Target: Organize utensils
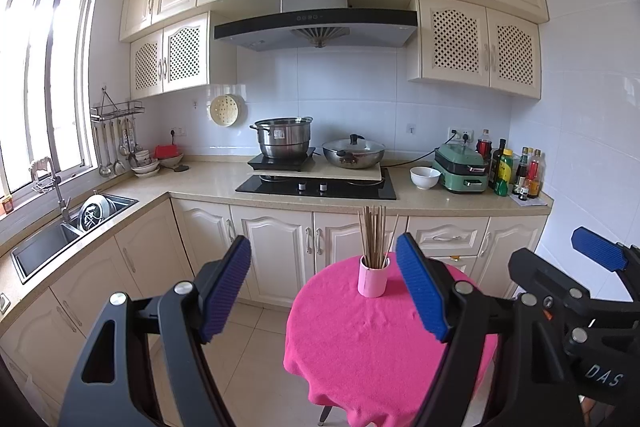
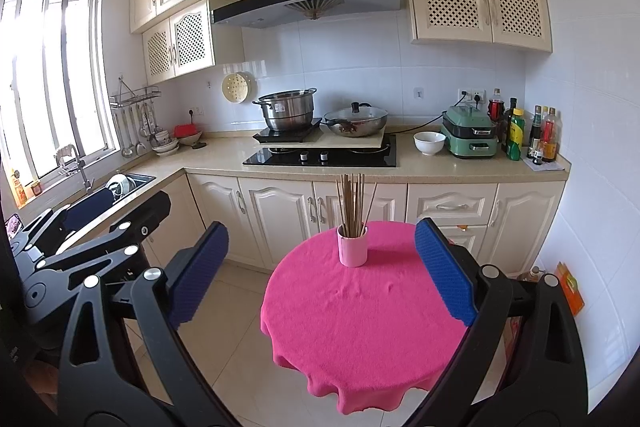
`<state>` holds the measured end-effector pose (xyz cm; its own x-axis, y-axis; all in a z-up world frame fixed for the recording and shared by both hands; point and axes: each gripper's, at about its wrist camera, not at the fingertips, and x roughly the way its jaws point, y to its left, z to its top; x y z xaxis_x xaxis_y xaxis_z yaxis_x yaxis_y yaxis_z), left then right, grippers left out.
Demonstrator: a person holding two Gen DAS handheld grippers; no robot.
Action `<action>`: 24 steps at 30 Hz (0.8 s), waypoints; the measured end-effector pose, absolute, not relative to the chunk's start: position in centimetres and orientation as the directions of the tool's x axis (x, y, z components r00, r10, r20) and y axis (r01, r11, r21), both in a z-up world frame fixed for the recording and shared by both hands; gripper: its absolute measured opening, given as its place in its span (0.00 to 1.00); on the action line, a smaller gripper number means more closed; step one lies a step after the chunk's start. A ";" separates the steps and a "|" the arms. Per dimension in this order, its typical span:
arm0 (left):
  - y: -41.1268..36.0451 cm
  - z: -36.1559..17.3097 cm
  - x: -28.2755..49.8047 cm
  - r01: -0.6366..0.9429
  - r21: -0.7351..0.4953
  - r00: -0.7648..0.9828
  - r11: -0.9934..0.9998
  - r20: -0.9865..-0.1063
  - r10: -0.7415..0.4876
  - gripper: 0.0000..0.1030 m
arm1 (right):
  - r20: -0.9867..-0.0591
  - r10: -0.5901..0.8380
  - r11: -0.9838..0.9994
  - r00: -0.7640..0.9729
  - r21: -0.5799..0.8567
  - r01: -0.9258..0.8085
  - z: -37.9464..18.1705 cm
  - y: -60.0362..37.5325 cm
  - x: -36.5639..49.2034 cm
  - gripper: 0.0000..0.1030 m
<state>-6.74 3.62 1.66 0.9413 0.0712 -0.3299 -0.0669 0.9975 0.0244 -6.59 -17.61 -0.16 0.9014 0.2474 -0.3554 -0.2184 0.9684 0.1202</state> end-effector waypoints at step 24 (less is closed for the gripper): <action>3.6 1.5 -6.7 -0.067 0.026 0.941 0.997 -0.329 0.072 0.72 | -0.361 0.246 0.969 0.900 0.125 -0.215 -0.8 -18.0 -6.8 0.90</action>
